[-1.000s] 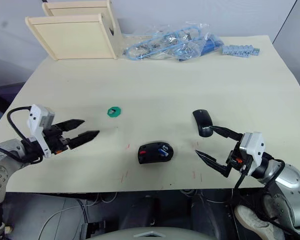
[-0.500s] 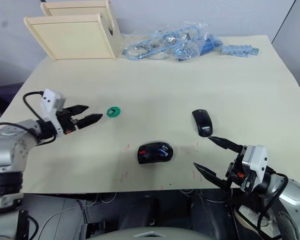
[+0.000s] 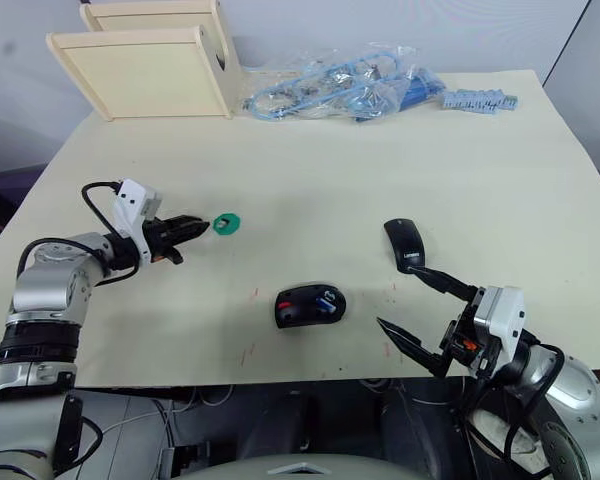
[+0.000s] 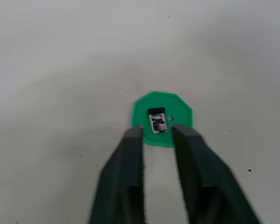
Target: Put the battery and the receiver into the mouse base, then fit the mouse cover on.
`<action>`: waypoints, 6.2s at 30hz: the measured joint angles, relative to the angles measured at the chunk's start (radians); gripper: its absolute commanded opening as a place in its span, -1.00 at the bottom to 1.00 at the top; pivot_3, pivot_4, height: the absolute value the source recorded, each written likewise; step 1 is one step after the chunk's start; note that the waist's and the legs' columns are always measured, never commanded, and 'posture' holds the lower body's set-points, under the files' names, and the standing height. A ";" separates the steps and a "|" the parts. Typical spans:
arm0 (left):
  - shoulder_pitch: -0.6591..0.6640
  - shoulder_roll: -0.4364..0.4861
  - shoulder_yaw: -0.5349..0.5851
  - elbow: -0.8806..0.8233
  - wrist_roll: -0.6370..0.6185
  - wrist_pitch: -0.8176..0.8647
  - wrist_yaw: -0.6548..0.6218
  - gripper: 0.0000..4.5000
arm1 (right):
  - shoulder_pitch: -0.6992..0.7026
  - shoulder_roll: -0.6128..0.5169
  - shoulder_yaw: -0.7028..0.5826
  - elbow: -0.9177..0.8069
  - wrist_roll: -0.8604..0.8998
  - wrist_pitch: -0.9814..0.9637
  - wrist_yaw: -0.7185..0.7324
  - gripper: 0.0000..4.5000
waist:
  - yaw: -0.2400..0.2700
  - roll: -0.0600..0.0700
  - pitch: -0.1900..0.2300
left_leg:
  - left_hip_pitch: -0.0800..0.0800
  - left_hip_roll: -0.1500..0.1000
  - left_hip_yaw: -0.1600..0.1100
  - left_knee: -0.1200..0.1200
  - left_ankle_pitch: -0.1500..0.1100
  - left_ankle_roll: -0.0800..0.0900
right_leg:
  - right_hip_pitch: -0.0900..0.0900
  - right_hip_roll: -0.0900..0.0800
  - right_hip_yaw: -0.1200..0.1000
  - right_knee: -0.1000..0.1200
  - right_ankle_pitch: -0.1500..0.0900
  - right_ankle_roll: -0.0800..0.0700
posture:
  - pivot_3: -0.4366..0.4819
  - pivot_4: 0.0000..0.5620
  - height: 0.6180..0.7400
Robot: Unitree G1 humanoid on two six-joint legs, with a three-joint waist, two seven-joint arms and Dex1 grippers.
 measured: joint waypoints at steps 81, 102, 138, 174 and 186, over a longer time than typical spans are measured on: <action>-0.051 -0.076 -0.081 0.068 0.152 -0.082 0.065 -0.98 | 0.024 -0.001 0.023 -0.010 0.000 0.001 -0.020 1.00 | -0.001 0.000 0.000 | 0.001 0.000 0.000 0.000 0.000 0.000 | 0.000 0.000 0.000 0.001 0.000 0.000 | -0.05 -0.47 1.00; 0.016 0.062 -0.014 -0.287 -0.087 0.186 -0.169 -0.98 | -0.258 -0.059 0.079 -0.082 0.027 0.314 -0.255 1.00 | -0.001 -0.001 0.000 | -0.002 0.000 0.000 0.001 0.000 0.000 | -0.003 0.000 0.001 0.002 0.000 0.000 | -0.05 -0.47 1.00; -0.249 0.046 -0.248 -0.616 -0.219 0.282 -0.343 -1.00 | -1.171 0.051 0.119 0.519 0.735 1.266 -0.551 -0.20 | -0.006 -0.002 0.003 | -0.016 0.000 0.002 0.004 0.000 0.000 | -0.014 0.000 -0.002 0.003 0.000 -0.001 | -0.05 -0.47 1.00; -0.234 0.045 -0.258 -0.615 -0.191 0.225 -0.353 -1.00 | -1.186 0.094 0.065 0.562 0.829 1.348 -0.636 -0.95 | -0.007 -0.002 0.003 | -0.017 0.000 0.002 0.004 0.000 0.000 | -0.014 0.001 -0.002 0.003 0.000 -0.001 | -0.05 -0.47 1.00; -0.165 0.051 -0.247 -0.625 -0.219 0.247 -0.329 0.98 | -1.153 0.073 0.059 0.570 0.885 1.344 -0.703 -1.00 | -0.008 -0.002 0.003 | -0.017 0.000 0.002 0.004 0.000 0.000 | -0.015 0.000 -0.002 0.003 0.000 -0.001 | -0.05 -0.47 1.00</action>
